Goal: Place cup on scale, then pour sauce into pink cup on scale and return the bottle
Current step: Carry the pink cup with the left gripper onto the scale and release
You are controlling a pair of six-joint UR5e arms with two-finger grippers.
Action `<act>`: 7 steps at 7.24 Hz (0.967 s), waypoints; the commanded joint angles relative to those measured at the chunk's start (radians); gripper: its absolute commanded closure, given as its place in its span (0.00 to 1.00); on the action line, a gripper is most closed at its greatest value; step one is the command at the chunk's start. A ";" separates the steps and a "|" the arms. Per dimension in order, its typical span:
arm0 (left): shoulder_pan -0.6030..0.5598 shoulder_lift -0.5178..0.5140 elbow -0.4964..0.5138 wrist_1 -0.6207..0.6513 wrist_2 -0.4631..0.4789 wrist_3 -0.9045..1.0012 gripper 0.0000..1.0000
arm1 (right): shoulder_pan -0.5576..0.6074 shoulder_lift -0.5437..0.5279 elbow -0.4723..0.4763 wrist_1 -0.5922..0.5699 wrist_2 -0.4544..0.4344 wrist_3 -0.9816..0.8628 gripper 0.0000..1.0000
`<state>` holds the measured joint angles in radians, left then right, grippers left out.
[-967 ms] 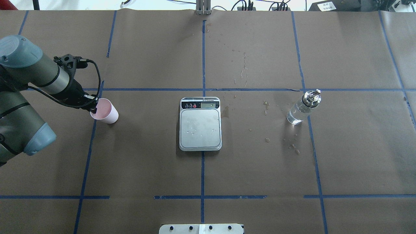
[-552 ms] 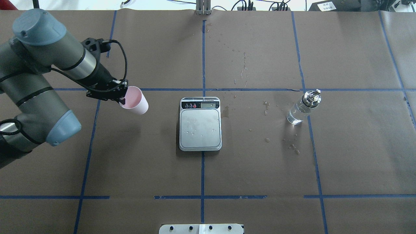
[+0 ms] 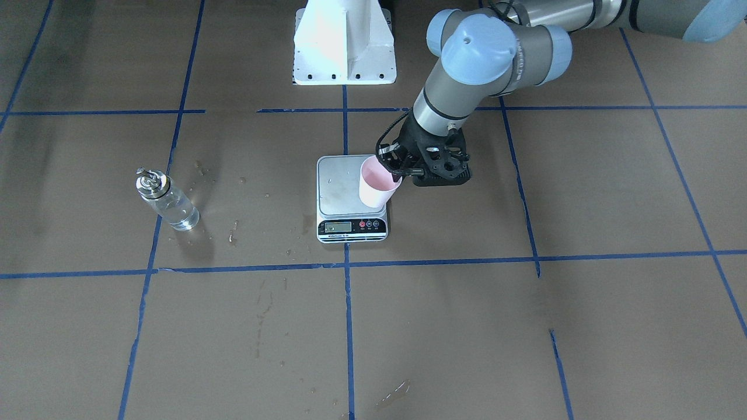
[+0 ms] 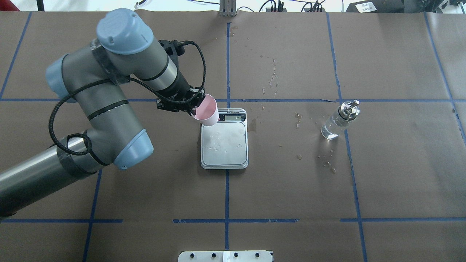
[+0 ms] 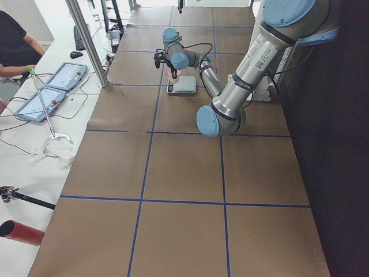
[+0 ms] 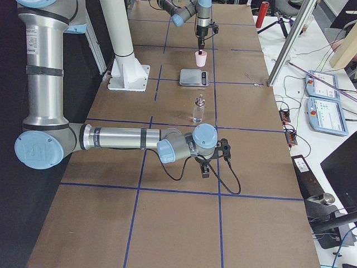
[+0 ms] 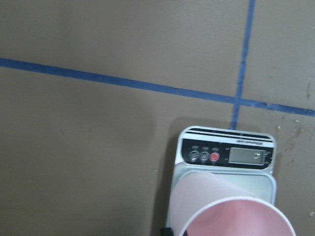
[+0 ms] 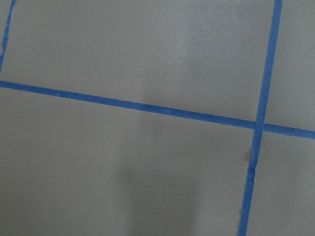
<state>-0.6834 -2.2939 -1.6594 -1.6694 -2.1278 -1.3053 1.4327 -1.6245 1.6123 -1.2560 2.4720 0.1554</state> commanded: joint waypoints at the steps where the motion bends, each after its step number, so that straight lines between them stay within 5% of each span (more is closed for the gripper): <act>1: 0.051 -0.021 0.020 -0.001 0.035 -0.023 1.00 | -0.003 0.000 0.000 0.000 0.001 0.003 0.00; 5: 0.077 -0.024 0.027 -0.015 0.042 -0.026 1.00 | -0.005 -0.001 -0.002 0.000 0.001 0.003 0.00; 6: 0.087 -0.022 0.042 -0.038 0.042 -0.026 0.86 | -0.005 -0.001 -0.002 0.000 0.001 0.003 0.00; 7: 0.087 -0.022 0.056 -0.056 0.043 -0.026 0.86 | -0.006 -0.001 -0.003 0.000 0.001 0.003 0.00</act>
<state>-0.6002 -2.3166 -1.6188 -1.7036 -2.0859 -1.3316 1.4276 -1.6259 1.6103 -1.2564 2.4728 0.1580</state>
